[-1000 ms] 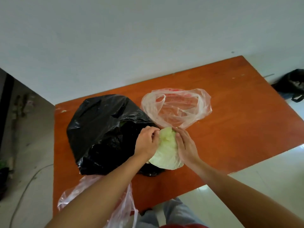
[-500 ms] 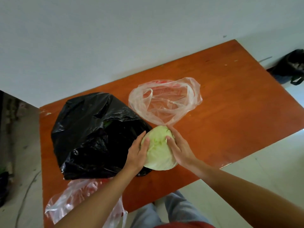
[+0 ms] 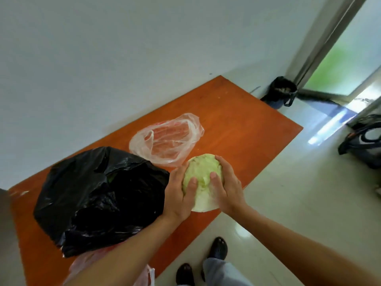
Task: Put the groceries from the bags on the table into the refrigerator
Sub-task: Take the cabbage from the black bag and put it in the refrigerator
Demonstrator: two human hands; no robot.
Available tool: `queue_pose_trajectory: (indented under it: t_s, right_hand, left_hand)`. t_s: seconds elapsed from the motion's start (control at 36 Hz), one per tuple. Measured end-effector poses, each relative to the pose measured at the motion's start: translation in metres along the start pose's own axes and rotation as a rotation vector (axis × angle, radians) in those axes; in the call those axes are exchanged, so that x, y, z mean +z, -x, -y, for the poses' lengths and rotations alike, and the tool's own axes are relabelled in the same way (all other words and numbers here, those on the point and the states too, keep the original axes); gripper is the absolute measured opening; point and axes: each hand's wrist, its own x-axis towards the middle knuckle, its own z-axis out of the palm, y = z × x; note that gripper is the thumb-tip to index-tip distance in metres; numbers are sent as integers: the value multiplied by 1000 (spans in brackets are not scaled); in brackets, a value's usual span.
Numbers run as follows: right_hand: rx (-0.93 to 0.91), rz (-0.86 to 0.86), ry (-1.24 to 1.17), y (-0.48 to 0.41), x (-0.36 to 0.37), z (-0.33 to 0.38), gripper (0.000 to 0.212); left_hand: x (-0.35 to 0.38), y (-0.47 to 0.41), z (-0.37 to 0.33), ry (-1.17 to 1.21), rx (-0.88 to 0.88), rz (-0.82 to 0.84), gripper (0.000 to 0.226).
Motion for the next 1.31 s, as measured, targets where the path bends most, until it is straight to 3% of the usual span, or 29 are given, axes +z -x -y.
queue_pose_trajectory:
  t_s: [0.14, 0.28, 0.53, 0.69, 0.94, 1.31]
  right_hand:
    - [-43, -210, 3, 7, -74, 8, 67]
    - [-60, -393, 20, 22, -160, 0, 65]
    - [37, -692, 113, 74, -335, -67, 65]
    - [131, -831, 206, 114, -450, -119, 55]
    - [229, -991, 295, 158, -589, -192, 64]
    - [364, -1161, 485, 134, -817, -313, 69]
  left_hand:
    - [33, -21, -62, -11, 259, 110, 57]
    - [92, -29, -129, 47, 394, 215, 61]
    - [267, -10, -244, 221, 589, 403, 60]
    - [386, 26, -316, 290, 631, 521, 55]
    - [545, 60, -405, 402, 718, 688, 51]
    - [811, 41, -546, 568, 806, 882, 48]
